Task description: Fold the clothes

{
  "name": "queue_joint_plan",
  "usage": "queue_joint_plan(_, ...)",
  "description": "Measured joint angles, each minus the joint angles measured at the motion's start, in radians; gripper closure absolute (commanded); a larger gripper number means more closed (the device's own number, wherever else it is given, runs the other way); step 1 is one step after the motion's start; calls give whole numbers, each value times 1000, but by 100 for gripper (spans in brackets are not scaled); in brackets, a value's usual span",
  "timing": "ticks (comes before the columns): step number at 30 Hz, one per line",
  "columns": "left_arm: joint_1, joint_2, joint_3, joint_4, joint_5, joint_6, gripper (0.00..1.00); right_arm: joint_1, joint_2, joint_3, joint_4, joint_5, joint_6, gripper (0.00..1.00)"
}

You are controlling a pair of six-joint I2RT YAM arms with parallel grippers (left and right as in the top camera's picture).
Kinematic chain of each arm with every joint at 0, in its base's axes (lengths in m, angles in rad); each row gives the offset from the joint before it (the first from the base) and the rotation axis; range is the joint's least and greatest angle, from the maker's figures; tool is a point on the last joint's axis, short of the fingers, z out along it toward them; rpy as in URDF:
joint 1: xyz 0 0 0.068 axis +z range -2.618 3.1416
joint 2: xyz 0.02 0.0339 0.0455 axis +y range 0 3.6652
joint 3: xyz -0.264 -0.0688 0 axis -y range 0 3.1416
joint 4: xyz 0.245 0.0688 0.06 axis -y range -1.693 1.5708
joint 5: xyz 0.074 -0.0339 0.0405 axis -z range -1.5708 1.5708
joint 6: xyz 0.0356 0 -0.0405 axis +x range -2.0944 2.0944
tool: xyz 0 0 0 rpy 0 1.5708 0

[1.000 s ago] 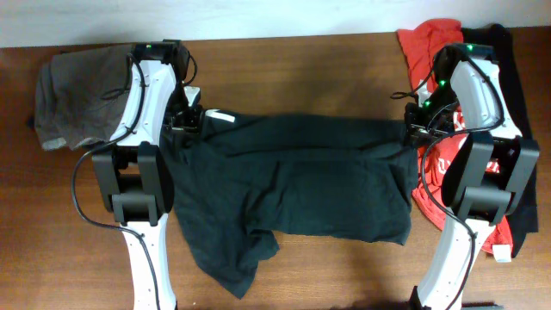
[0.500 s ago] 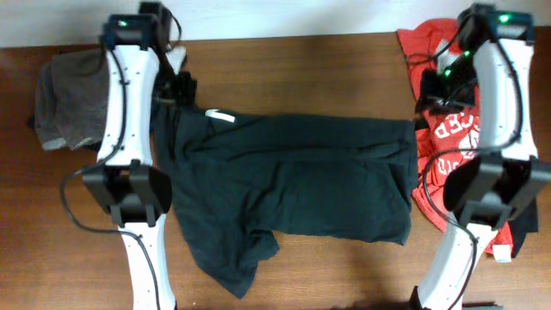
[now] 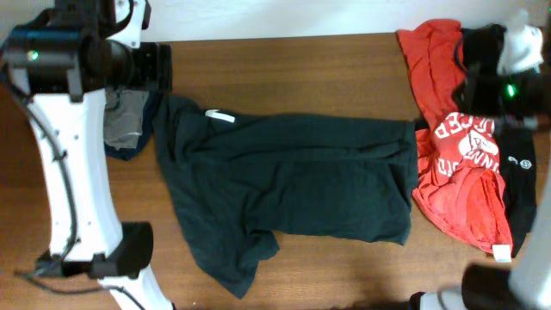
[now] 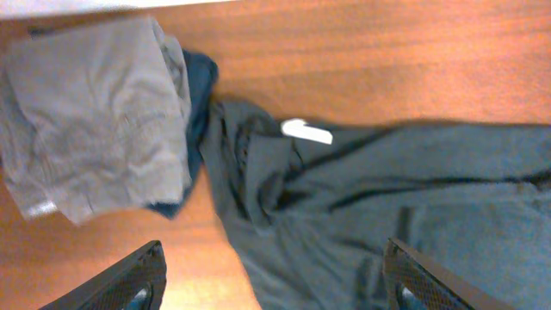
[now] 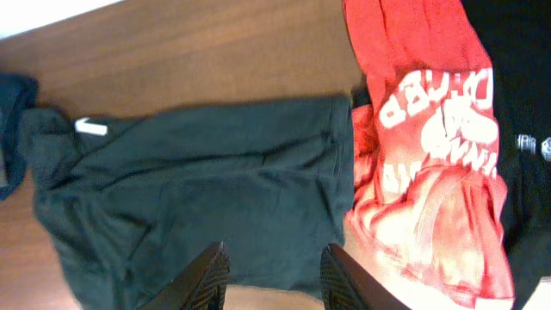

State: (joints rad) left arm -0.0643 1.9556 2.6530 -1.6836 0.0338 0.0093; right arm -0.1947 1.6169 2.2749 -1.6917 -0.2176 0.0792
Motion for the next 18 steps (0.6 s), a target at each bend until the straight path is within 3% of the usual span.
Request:
queue_joint_plan(9,-54,-233,-468,9,15,-115,20,0,-306,-431,-1,12,110,60)
queue_joint_plan(18,-213,-344,-1130,286,17,-245,21,2,-361,-873,135,63,158,59)
